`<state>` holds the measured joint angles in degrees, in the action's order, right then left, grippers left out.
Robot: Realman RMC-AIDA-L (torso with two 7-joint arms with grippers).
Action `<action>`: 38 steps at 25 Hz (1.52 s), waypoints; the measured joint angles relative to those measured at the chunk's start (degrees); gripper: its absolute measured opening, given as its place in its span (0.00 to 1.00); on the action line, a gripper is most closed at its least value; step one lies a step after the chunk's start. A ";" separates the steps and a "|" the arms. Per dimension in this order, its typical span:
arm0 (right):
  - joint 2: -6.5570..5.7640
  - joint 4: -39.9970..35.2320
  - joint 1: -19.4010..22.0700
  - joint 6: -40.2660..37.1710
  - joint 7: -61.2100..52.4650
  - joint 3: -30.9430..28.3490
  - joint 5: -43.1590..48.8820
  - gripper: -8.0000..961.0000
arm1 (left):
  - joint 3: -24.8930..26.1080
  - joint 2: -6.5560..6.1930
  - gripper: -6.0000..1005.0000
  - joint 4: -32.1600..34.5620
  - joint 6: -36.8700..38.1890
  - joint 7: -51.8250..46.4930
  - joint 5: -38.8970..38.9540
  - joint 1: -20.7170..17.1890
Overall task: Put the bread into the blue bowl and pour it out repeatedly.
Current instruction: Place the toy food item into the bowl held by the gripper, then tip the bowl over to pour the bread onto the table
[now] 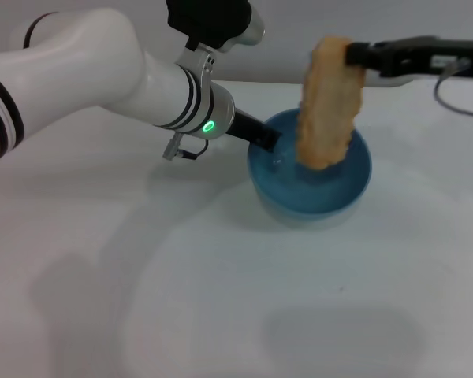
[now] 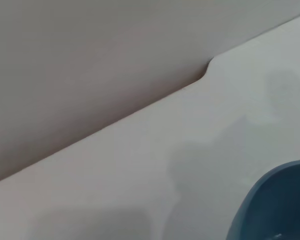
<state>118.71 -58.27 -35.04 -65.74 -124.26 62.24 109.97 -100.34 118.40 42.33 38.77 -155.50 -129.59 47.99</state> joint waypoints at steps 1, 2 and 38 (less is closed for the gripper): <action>0.02 1.87 -0.39 0.40 1.18 0.23 -0.98 0.04 | 0.06 -0.06 0.00 0.16 0.05 0.01 0.13 -0.04; 0.03 3.27 -0.71 0.90 2.14 0.39 -1.62 0.04 | 0.15 -0.08 0.00 0.32 0.08 0.01 0.26 -0.12; 0.06 3.58 14.65 4.35 28.50 -2.44 -22.19 0.42 | 0.00 -0.18 0.00 0.04 -6.83 1.65 0.61 -1.53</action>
<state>118.77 -54.69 -20.39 -61.39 -95.77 59.79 87.78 -100.34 118.22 42.37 31.94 -153.84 -128.97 46.46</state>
